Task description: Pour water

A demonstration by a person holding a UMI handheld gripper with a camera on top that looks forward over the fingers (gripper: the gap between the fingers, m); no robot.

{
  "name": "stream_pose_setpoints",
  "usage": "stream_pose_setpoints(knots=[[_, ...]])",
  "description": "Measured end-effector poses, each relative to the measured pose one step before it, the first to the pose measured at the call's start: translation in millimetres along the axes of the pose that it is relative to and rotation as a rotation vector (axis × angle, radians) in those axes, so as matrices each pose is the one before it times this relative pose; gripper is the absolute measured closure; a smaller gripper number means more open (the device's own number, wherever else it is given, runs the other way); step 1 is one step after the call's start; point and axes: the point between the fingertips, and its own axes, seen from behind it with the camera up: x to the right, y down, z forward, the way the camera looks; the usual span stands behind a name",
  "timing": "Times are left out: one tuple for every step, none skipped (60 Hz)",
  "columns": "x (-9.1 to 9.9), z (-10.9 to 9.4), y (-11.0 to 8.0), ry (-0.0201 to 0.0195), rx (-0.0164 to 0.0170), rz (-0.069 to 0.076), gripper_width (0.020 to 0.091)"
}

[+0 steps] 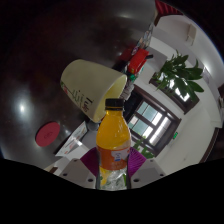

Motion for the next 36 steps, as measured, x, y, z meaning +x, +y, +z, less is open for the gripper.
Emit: stream_pose_setpoints(knots=[[-0.2, -0.42, 0.94, 0.00311, 0.00173, -0.0069, 0.0757], [-0.12, -0.48, 2.03, 0.0016, 0.00128, -0.0064, 0.0757], [-1.15, -0.16, 1.97, 0.00114, 0.0009, -0.0042, 0.0759], [-0.82, 0.45, 3.66, 0.00079, -0.00191, -0.0018, 0.0757], [-1.0, 0.11, 4.05, 0.00021, -0.00402, 0.0004, 0.0762], [-0.76, -0.16, 4.11, -0.00006, -0.00354, 0.0017, 0.0762], [-1.22, 3.41, 16.25, 0.00016, -0.00705, 0.0019, 0.0762], [-7.94, -11.11, 7.68, -0.0042, 0.0126, 0.0032, 0.0755], [-1.12, -0.53, 2.5, -0.0007, 0.00471, 0.0063, 0.0761], [-0.79, -1.13, -0.54, -0.00068, 0.00067, 0.012, 0.0759], [-0.56, -0.9, 3.38, -0.0003, -0.00102, 0.0194, 0.076], [-0.24, -0.76, 5.0, -0.00229, -0.00045, 0.0247, 0.0757], [-0.16, -0.62, 5.16, -0.00359, -0.00048, 0.0286, 0.0761], [-0.44, -0.83, 5.23, -0.00408, 0.00121, 0.0336, 0.0758], [5.07, 1.31, 22.81, -0.00082, -0.00231, 0.0442, 0.0758], [4.71, 16.43, -12.13, -0.00401, 0.00147, 0.0398, 0.0759], [1.38, -0.72, 5.67, -0.00467, 0.00342, 0.044, 0.0755], [1.08, -1.34, 4.85, -0.00404, 0.003, 0.0452, 0.0756], [2.28, -1.17, 5.48, -0.00314, 0.00419, 0.048, 0.0759], [2.25, -1.11, 4.95, -0.00434, 0.00513, 0.052, 0.076], [2.47, -1.22, 5.22, -0.00642, 0.00438, 0.0552, 0.076], [3.22, 0.55, 4.4, -0.00772, 0.00322, 0.0564, 0.076], [6.39, 0.43, 9.17, -0.00227, -0.00133, 0.0596, 0.0759], [-16.38, -19.1, 2.4, -0.02243, 0.01625, 0.0531, 0.0761], [2.71, -0.38, 3.21, -0.01015, 0.0056, 0.0567, 0.0759], [2.63, -0.45, 2.62, -0.01026, 0.00556, 0.0569, 0.076], [2.28, -1.35, 2.41, -0.00962, 0.00449, 0.0567, 0.0758], [2.43, -0.3, 3.46, -0.00664, 0.00438, 0.0568, 0.0758], [3.86, 0.07, 2.09, -0.00332, 0.00567, 0.0547, 0.0758], [-3.56, -1.93, -0.64, -0.0034, 0.01145, 0.0496, 0.0759], [4.38, -0.28, 1.33, -0.00485, 0.01001, 0.0497, 0.0762], [5.32, -0.16, 1.89, -0.00566, 0.01097, 0.0489, 0.0761], [4.01, -0.43, 1.15, -0.00411, 0.00932, 0.0511, 0.0763], [4.07, -0.82, 1.81, -0.00475, 0.00865, 0.0516, 0.0763], [-10.01, -0.07, -4.46, -0.00871, 0.00996, 0.051, 0.0761], [3.11, 0.0, 0.26, -0.00912, 0.01068, 0.0505, 0.076]])
